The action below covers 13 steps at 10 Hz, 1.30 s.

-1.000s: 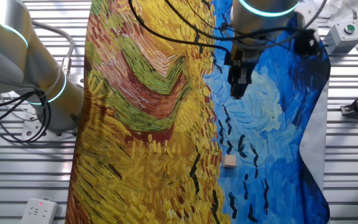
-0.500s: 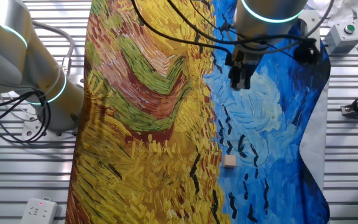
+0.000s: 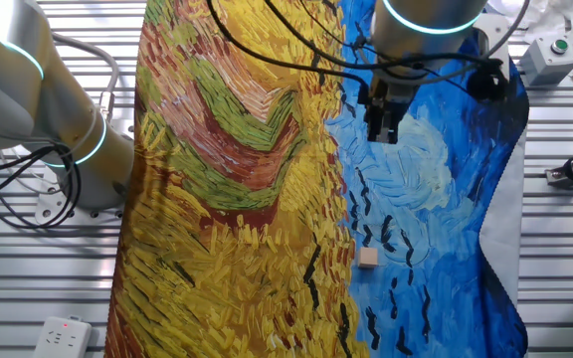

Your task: Pick up the small block on the left and move it to the right

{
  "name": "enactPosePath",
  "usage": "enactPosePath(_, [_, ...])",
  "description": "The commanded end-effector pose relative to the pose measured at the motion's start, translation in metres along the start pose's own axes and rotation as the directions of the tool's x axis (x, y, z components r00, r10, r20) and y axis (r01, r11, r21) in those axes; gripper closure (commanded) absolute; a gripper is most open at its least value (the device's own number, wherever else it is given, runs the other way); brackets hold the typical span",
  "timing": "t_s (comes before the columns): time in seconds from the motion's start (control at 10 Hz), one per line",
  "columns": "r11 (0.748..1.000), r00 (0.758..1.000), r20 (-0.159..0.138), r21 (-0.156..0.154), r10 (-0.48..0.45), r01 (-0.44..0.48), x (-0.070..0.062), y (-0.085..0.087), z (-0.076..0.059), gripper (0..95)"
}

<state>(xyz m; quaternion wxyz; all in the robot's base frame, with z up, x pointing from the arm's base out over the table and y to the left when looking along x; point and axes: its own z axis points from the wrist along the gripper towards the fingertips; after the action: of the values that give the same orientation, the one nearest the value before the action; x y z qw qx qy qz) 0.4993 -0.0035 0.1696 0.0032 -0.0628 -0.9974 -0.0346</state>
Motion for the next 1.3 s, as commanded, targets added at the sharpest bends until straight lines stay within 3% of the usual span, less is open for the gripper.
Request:
enactPosePath(0.1, [1.0,1.0,0.011,-0.002,-0.007,0.007,0.004,-0.008,0.006,95.0])
enactPosePath(0.4, [0.999,0.999,0.011,-0.003,-0.038,0.038,0.011,-0.032,0.012,95.0])
enactPosePath(0.7, [0.996,0.996,0.007,-0.006,-0.091,0.091,0.02,-0.069,0.009,95.0])
enactPosePath(0.8, [0.995,0.995,0.007,-0.004,-0.095,0.095,0.023,-0.074,0.007,95.0])
enactPosePath(1.0, [0.994,0.994,0.005,-0.004,-0.107,0.107,0.024,-0.085,0.004,95.0])
enactPosePath(1.1, [0.991,0.991,-0.001,-0.013,-0.133,0.133,0.024,-0.102,0.003,95.0])
enactPosePath(1.3, [0.989,0.989,-0.01,-0.016,-0.148,0.148,0.024,-0.118,-0.001,95.0])
